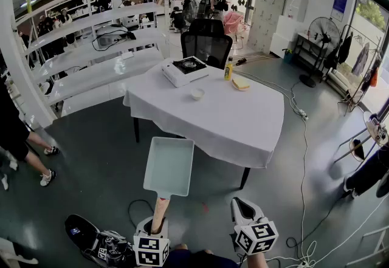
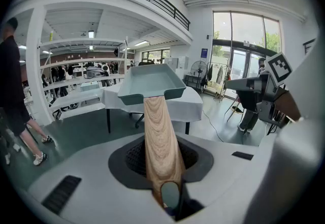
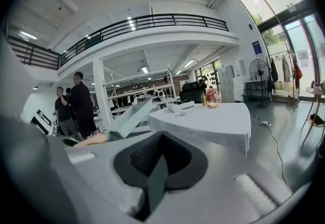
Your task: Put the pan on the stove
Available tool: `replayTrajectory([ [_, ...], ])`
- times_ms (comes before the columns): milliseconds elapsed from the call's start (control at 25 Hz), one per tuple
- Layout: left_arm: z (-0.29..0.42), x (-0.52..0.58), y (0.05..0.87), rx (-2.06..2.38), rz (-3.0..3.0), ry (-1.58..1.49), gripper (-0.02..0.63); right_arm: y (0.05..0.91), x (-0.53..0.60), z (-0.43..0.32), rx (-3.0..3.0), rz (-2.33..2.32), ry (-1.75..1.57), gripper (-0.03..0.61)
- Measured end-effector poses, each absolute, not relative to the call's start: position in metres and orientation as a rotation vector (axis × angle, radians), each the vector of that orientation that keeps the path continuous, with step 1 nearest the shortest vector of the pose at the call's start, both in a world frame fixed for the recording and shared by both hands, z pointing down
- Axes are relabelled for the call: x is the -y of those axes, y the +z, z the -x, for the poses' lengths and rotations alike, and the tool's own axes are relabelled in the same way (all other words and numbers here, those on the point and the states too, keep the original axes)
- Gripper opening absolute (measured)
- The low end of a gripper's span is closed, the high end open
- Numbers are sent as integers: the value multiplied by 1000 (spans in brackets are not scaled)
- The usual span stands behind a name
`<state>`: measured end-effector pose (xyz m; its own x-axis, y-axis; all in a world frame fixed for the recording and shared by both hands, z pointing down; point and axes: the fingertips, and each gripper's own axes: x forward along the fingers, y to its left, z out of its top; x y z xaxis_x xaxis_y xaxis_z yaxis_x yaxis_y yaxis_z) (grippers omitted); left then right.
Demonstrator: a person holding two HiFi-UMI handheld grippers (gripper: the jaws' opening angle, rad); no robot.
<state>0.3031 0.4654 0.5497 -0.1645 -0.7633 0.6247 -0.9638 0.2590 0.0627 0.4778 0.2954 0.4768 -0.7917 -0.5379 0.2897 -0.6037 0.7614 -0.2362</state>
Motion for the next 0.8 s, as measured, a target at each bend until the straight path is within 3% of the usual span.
replayTrajectory([
  [800, -280, -490, 544, 2018, -1645, 448, 86, 487, -344, -449, 2765, -920, 477, 0],
])
